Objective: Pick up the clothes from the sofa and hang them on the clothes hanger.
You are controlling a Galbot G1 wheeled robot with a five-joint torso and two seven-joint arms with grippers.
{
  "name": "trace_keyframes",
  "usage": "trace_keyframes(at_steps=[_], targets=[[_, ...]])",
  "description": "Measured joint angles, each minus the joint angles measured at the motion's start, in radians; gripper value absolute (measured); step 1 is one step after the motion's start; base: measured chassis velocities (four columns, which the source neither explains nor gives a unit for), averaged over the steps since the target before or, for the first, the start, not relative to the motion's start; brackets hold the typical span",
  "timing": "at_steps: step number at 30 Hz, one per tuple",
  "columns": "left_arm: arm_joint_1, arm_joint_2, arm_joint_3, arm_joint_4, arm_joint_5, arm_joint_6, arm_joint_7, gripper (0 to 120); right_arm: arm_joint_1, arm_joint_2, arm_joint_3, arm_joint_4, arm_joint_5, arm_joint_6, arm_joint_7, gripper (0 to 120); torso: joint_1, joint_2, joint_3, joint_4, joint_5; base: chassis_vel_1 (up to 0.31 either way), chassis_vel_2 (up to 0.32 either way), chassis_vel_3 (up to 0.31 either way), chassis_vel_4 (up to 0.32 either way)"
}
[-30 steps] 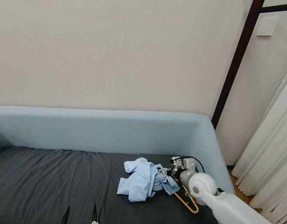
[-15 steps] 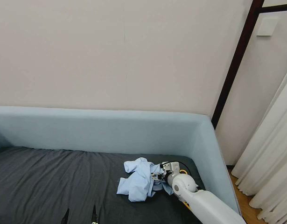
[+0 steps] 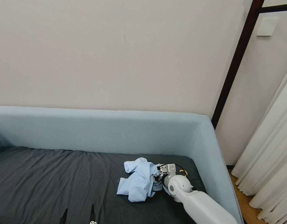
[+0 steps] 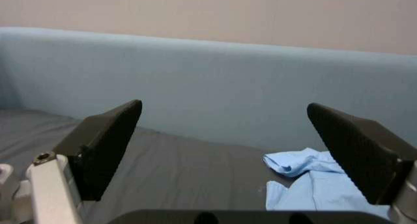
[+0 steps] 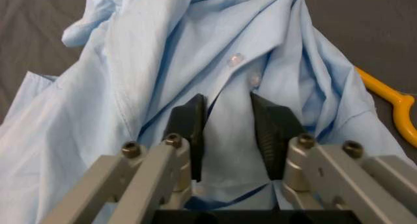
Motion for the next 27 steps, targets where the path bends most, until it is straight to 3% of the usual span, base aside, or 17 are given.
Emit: trace_keyframes(at_steps=[7, 19, 20, 27], targets=[[0.007, -0.003, 0.0, -0.002, 0.001, -0.001, -0.003, 100, -0.01, 0.0, 0.002, 0.004, -0.01, 0.039, -0.003, 0, 0.0, 0.0, 0.0, 0.0, 0.0, 0.0, 0.0, 0.0, 0.0], [0.012, -0.006, -0.005, 0.005, 0.002, -0.011, -0.01, 100, -0.036, -0.026, 0.033, 0.086, -0.033, 0.101, -0.016, 0, 0.0, 0.0, 0.0, 0.0001, 0.0001, 0.0, 0.0, 0.0, 0.0], [0.01, -0.005, -0.008, 0.004, 0.001, -0.011, -0.014, 100, -0.037, -0.053, 0.046, 0.173, -0.048, 0.133, -0.013, 0, 0.0, 0.0, 0.0, 0.0001, 0.0001, 0.0, 0.0, 0.0, 0.0], [-0.006, 0.005, -0.009, -0.004, -0.004, -0.009, -0.017, 100, 0.068, -0.124, 0.064, 0.42, -0.021, 0.159, 0.082, 0, 0.0, 0.0, 0.0, 0.0001, 0.0002, 0.0, 0.0, 0.0, 0.0]])
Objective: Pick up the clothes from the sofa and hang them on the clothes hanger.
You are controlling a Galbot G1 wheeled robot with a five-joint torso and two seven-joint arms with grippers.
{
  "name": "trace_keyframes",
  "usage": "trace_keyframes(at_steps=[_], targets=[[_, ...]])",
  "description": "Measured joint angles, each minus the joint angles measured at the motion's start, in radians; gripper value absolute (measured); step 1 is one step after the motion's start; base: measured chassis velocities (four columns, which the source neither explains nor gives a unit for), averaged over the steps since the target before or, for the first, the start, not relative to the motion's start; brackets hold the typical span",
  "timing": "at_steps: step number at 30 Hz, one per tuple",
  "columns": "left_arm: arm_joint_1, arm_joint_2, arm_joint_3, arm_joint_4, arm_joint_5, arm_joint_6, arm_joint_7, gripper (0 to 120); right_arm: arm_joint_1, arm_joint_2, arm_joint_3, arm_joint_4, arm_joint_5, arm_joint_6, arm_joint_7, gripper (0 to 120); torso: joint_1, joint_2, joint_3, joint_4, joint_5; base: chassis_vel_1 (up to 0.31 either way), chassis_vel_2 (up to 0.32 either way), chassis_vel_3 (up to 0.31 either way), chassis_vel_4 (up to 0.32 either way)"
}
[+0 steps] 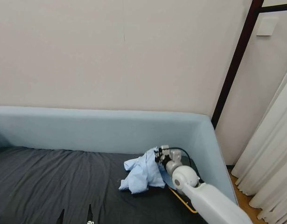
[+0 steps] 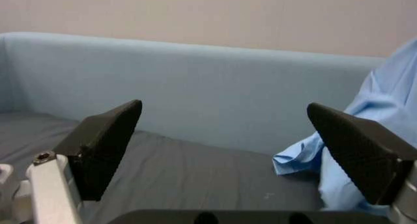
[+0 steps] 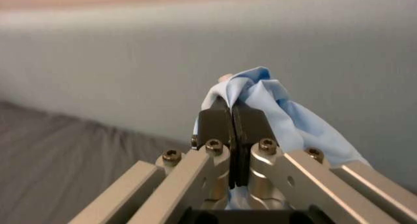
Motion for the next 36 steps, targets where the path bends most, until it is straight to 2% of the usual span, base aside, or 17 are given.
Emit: trace_keyframes(at_steps=[4, 5, 9, 11, 14, 15, 20, 26, 36], targets=[[-0.004, 0.011, -0.004, -0.015, -0.008, 0.003, 0.0, 100, 0.117, -0.035, -0.015, 0.081, 0.043, 0.0, 0.031, 0, 0.0, 0.0, 0.0, -0.0001, -0.0002, 0.0, 0.0, 0.0, 0.0], [-0.004, 0.011, -0.004, -0.015, -0.008, 0.003, 0.0, 100, 0.117, -0.035, -0.015, 0.081, 0.043, 0.0, 0.031, 0, 0.0, 0.0, 0.0, -0.0001, -0.0002, 0.0, 0.0, 0.0, 0.0], [-0.01, 0.027, -0.012, -0.029, -0.016, 0.005, 0.0, 100, 0.292, -0.051, -0.027, 0.104, 0.086, 0.001, 0.059, 0, 0.0, 0.0, 0.0, 0.0, -0.0003, 0.0, 0.0, 0.0, 0.0], [-0.011, 0.029, -0.012, -0.031, -0.017, 0.005, 0.0, 100, 0.331, -0.051, -0.029, 0.103, 0.103, 0.001, 0.066, 0, 0.0, 0.0, 0.0, 0.0, -0.0004, 0.0, 0.0, 0.0, 0.0], [-0.014, 0.033, -0.013, -0.038, -0.017, 0.005, 0.0, 100, 0.45, -0.044, -0.044, 0.069, 0.148, 0.0, 0.084, 0, 0.0, 0.0, 0.0, -0.0001, -0.0002, 0.0, 0.0, 0.0, 0.0], [-0.014, 0.033, -0.013, -0.038, -0.017, 0.005, 0.0, 100, 0.45, -0.044, -0.044, 0.069, 0.148, 0.0, 0.084, 0, 0.0, 0.0, 0.0, -0.0001, -0.0002, 0.0, 0.0, 0.0, 0.0], [-0.015, 0.039, -0.017, -0.042, -0.02, -0.001, 0.001, 100, 0.636, -0.008, -0.086, -0.049, 0.168, 0.019, 0.096, 0, 0.0, 0.0, 0.0, 0.0, -0.0004, 0.0, 0.0, 0.0, 0.0], [-0.014, 0.048, -0.023, -0.042, -0.022, -0.012, -0.001, 100, 0.704, 0.005, -0.098, -0.082, 0.173, 0.023, 0.111, 0, 0.0, 0.0, 0.0, 0.0, -0.0004, 0.0, 0.0, 0.0, 0.0], [-0.016, 0.049, -0.019, -0.042, -0.024, -0.015, -0.001, 100, 0.775, -0.026, -0.117, 0.005, 0.249, 0.001, 0.174, 0, 0.0, 0.0, 0.0, -0.0001, -0.0002, 0.0, 0.0, 0.0, 0.0]])
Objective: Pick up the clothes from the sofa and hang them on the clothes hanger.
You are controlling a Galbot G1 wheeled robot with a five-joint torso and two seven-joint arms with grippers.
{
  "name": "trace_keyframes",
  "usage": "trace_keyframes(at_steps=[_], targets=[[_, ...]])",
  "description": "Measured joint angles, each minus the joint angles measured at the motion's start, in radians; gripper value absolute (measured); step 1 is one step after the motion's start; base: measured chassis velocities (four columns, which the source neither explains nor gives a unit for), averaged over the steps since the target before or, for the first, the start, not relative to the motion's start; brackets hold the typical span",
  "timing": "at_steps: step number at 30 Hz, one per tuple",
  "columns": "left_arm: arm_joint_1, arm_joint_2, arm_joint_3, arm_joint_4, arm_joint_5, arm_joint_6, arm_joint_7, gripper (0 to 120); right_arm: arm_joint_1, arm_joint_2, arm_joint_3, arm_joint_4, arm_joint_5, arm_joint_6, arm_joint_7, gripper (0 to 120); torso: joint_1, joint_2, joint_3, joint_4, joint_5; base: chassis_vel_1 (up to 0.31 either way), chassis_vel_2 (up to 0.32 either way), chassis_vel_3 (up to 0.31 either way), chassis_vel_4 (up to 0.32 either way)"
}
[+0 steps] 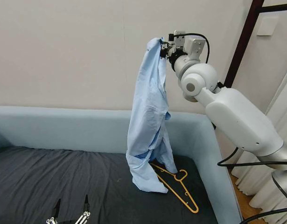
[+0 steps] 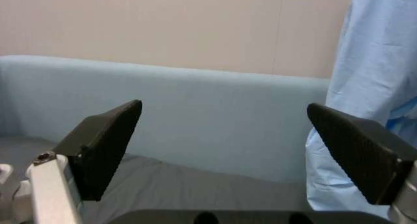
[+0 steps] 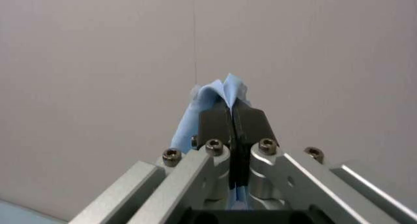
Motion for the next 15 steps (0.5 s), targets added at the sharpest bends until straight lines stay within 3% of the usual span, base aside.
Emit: trace_keyframes(at_steps=[3, 7, 10, 12, 15], targets=[[0.004, 0.0, -0.001, -0.003, 0.0, 0.0, 0.0, 100, 0.003, -0.007, -0.008, 0.041, 0.031, -0.01, 0.026, 0, 0.0, 0.0, 0.0, 0.0002, -0.0002, 0.0, 0.0, 0.0, 0.0], [0.015, 0.0, -0.004, -0.005, 0.001, -0.005, 0.0, 100, -0.092, -0.043, -0.034, 0.177, 0.05, -0.02, 0.068, 0, 0.0, 0.0, 0.0, 0.0003, -0.0004, 0.0, 0.0, 0.0, 0.0], [0.023, 0.001, -0.008, -0.005, 0.002, -0.01, -0.001, 100, -0.312, -0.095, -0.067, 0.283, -0.014, -0.022, 0.065, 0, 0.0, 0.0, 0.0, 0.0001, 0.0004, 0.0, 0.0, 0.0, 0.0], [0.025, 0.002, -0.012, -0.004, 0.002, -0.011, -0.002, 100, -0.381, -0.113, -0.085, 0.295, -0.046, -0.02, 0.054, 0, 0.0, 0.0, 0.0, -0.0003, 0.0006, 0.0, 0.0, 0.0, 0.0], [0.033, 0.003, -0.019, 0.0, -0.002, -0.016, -0.006, 100, -0.624, -0.128, -0.091, 0.298, -0.139, -0.009, 0.028, 0, 0.0, 0.0, 0.0, -0.0003, 0.0002, 0.0, 0.0, 0.0, 0.0]])
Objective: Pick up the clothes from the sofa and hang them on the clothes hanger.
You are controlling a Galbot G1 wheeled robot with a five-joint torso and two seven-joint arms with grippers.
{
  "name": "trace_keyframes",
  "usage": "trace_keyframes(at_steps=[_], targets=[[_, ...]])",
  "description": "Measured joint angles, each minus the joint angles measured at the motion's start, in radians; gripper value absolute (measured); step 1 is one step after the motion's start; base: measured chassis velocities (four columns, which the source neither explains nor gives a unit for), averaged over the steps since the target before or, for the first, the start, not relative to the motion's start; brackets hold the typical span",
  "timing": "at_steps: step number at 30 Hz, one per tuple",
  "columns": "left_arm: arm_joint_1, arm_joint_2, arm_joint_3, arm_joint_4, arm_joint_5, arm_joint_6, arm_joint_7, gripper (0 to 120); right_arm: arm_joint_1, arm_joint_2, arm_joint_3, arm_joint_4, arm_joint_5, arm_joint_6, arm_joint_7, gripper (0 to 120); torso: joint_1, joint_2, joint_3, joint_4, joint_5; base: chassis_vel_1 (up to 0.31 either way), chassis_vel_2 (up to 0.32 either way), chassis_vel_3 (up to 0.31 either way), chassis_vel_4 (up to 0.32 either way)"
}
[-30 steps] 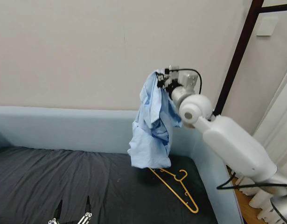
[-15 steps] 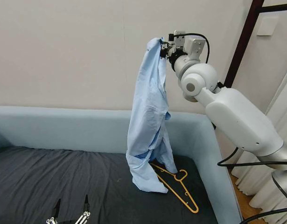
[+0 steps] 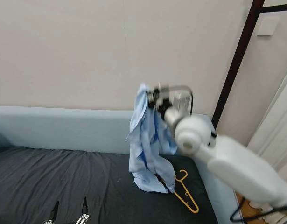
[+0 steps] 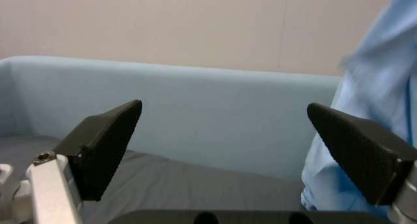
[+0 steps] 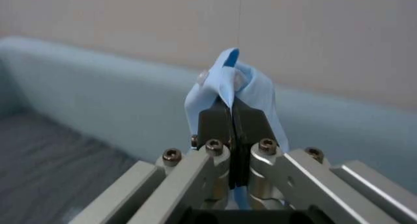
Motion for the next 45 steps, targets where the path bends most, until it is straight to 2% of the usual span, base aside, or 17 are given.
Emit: trace_keyframes(at_steps=[2, 6, 13, 15, 18, 19, 23, 24, 26, 29, 32, 35, 38, 40, 43, 44, 45], targets=[[0.001, 0.0, 0.0, 0.001, 0.0, -0.001, 0.0, 100, -0.021, 0.002, 0.003, -0.003, -0.006, 0.0, -0.002, 0, 0.0, 0.0, 0.0, -0.0001, 0.0001, 0.0, 0.0, 0.0, 0.0], [0.01, -0.01, 0.005, 0.015, 0.008, -0.013, -0.001, 100, -0.208, 0.057, 0.018, -0.092, -0.1, 0.025, -0.037, 0, 0.0, 0.0, 0.0, 0.0003, -0.0003, 0.0, 0.0, 0.0, 0.0], [0.015, -0.02, 0.019, 0.036, 0.035, -0.028, -0.001, 99, -0.174, 0.139, -0.07, -0.204, -0.123, 0.057, -0.062, 0, 0.0, 0.0, 0.0, 0.0003, -0.0005, 0.0, 0.0, 0.0, 0.0], [0.018, -0.025, 0.023, 0.043, 0.047, -0.035, 0.0, 99, -0.121, 0.187, -0.123, -0.252, -0.123, 0.073, -0.079, 0, 0.0, 0.0, 0.0, 0.0004, -0.0006, 0.0, 0.0, 0.0, 0.0], [0.025, -0.034, 0.021, 0.048, 0.053, -0.041, -0.002, 99, -0.018, 0.305, -0.209, -0.379, -0.123, 0.11, -0.089, 0, 0.0, 0.0, 0.0, 0.0005, -0.001, 0.0, 0.0, 0.0, 0.0], [0.025, -0.034, 0.021, 0.048, 0.053, -0.041, -0.002, 99, -0.018, 0.305, -0.209, -0.379, -0.123, 0.11, -0.089, 0, 0.0, 0.0, 0.0, 0.0005, -0.001, 0.0, 0.0, 0.0, 0.0], [0.043, -0.041, 0.007, 0.045, 0.053, -0.052, -0.008, 99, 0.062, 0.5, -0.311, -0.618, -0.167, 0.197, -0.109, 0, 0.0, 0.0, 0.0, 0.001, -0.0007, 0.0, 0.0, 0.0, 0.0], [0.043, -0.041, 0.007, 0.045, 0.053, -0.052, -0.008, 99, 0.062, 0.5, -0.311, -0.618, -0.167, 0.197, -0.109, 0, 0.0, 0.0, 0.0, 0.001, -0.0007, 0.0, 0.0, 0.0, 0.0], [0.053, -0.046, 0.004, 0.045, 0.054, -0.061, -0.012, 99, 0.068, 0.576, -0.336, -0.718, -0.183, 0.218, -0.141, 0, 0.0, 0.0, 0.0, 0.0006, -0.0007, 0.0, 0.0, 0.0, 0.0], [0.061, -0.052, 0.003, 0.046, 0.059, -0.07, -0.015, 98, 0.059, 0.632, -0.358, -0.799, -0.198, 0.219, -0.177, 0, 0.0, 0.0, 0.0, 0.0003, -0.0006, 0.0, 0.0, 0.0, 0.0], [0.063, -0.058, 0.005, 0.047, 0.065, -0.074, -0.016, 98, 0.049, 0.643, -0.367, -0.812, -0.202, 0.201, -0.191, 0, 0.0, 0.0, 0.0, 0.0003, -0.0004, 0.0, 0.0, 0.0, 0.0], [0.064, -0.061, 0.008, 0.048, 0.069, -0.076, -0.017, 98, 0.047, 0.635, -0.371, -0.802, -0.198, 0.186, -0.197, 7, 0.0, 0.0, 0.0, 0.0003, -0.0004, 0.0, 0.0, 0.0, 0.0], [0.065, -0.063, 0.013, 0.051, 0.08, -0.079, -0.019, 99, 0.063, 0.585, -0.389, -0.721, -0.161, 0.132, -0.212, 22, 0.0, 0.0, 0.0, 0.0002, -0.0001, 0.0, 0.0, 0.0, 0.0], [0.064, -0.062, 0.015, 0.052, 0.081, -0.079, -0.019, 99, 0.069, 0.566, -0.396, -0.691, -0.146, 0.11, -0.217, 26, 0.0, 0.0, 0.0, 0.0002, 0.0, 0.0, 0.0, 0.0, 0.0], [0.059, -0.059, 0.017, 0.052, 0.084, -0.079, -0.019, 99, 0.082, 0.502, -0.421, -0.598, -0.138, 0.043, -0.219, 36, 0.0, 0.0, 0.0, 0.0004, 0.0, 0.0, 0.0, 0.0, 0.0], [0.058, -0.058, 0.017, 0.052, 0.084, -0.079, -0.019, 99, 0.082, 0.485, -0.422, -0.584, -0.156, 0.034, -0.218, 43, 0.0, 0.0, 0.0, 0.0004, 0.0, 0.0, 0.0, 0.0, 0.0], [0.058, -0.058, 0.017, 0.052, 0.084, -0.079, -0.019, 99, 0.082, 0.485, -0.422, -0.584, -0.156, 0.034, -0.218, 43, 0.0, 0.0, 0.0, 0.0004, 0.0, 0.0, 0.0, 0.0, 0.0]])
